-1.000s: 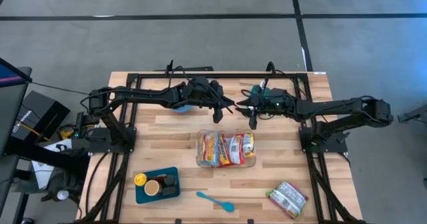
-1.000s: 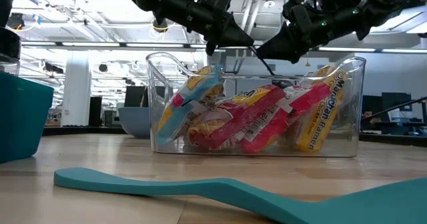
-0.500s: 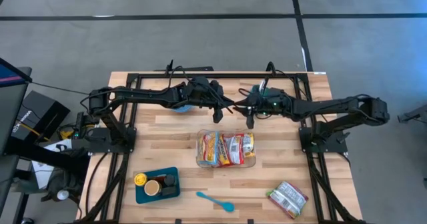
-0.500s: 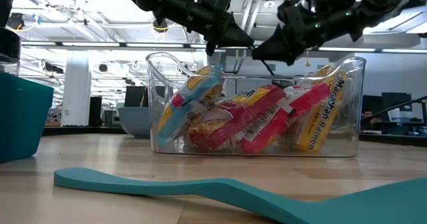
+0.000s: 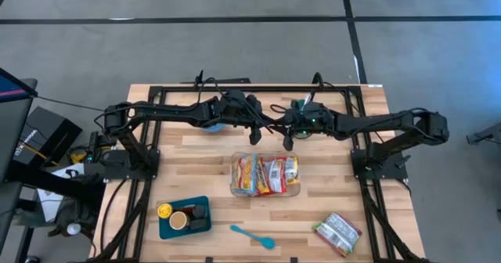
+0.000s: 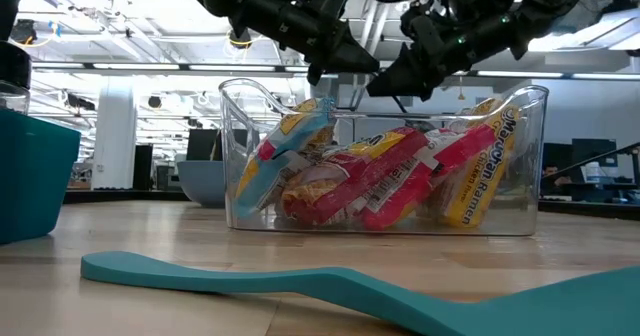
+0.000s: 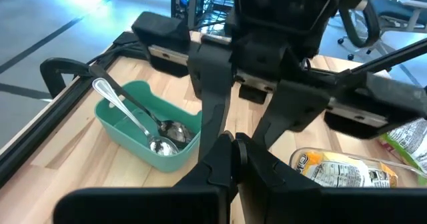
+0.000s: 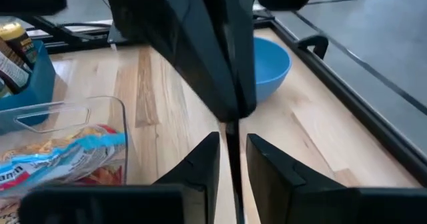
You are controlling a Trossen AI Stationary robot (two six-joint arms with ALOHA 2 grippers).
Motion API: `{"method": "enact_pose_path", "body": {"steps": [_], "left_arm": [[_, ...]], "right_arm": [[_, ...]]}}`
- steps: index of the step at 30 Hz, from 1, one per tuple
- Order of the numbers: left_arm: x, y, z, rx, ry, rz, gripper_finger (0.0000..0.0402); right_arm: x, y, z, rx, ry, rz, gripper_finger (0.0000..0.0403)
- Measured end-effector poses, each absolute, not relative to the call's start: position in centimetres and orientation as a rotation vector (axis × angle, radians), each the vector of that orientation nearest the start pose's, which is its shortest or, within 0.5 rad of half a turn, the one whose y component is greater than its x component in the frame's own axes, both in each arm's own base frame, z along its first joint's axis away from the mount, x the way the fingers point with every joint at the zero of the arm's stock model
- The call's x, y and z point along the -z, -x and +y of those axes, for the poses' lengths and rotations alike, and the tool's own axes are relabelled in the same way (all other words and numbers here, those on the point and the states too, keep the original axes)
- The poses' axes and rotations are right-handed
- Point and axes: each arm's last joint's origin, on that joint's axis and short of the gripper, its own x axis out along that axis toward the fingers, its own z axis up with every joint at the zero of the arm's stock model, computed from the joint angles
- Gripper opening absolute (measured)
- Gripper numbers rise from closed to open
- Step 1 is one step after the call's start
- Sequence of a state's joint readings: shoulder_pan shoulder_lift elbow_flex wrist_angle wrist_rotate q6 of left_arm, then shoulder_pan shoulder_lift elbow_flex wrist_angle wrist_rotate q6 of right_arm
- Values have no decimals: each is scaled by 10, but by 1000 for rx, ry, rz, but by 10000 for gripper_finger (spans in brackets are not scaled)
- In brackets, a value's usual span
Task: Pick & Place Food Item
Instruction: Put the black spoon into the blue bin
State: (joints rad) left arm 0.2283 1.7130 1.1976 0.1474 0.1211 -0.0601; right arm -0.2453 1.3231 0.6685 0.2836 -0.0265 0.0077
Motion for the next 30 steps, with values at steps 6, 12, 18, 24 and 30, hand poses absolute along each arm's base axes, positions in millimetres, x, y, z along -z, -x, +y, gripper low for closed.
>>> {"method": "enact_pose_path", "body": {"steps": [6,12,18,24,30], "left_arm": [[-261,-381,85,-118,124,364,1],[-261,-380,85,-132,123,372,2],[-261,-380,85,-133,123,372,2],[-261,-380,85,-133,123,372,2],[-260,-380,85,-127,123,374,4]], "right_arm": [[-227,-263,-67,225,-60,376,69],[-231,-260,-66,225,-58,363,68],[-231,-261,-66,223,-58,363,50],[-231,-260,-66,221,-56,365,19],[-231,-261,-65,215,-57,366,6]]}}
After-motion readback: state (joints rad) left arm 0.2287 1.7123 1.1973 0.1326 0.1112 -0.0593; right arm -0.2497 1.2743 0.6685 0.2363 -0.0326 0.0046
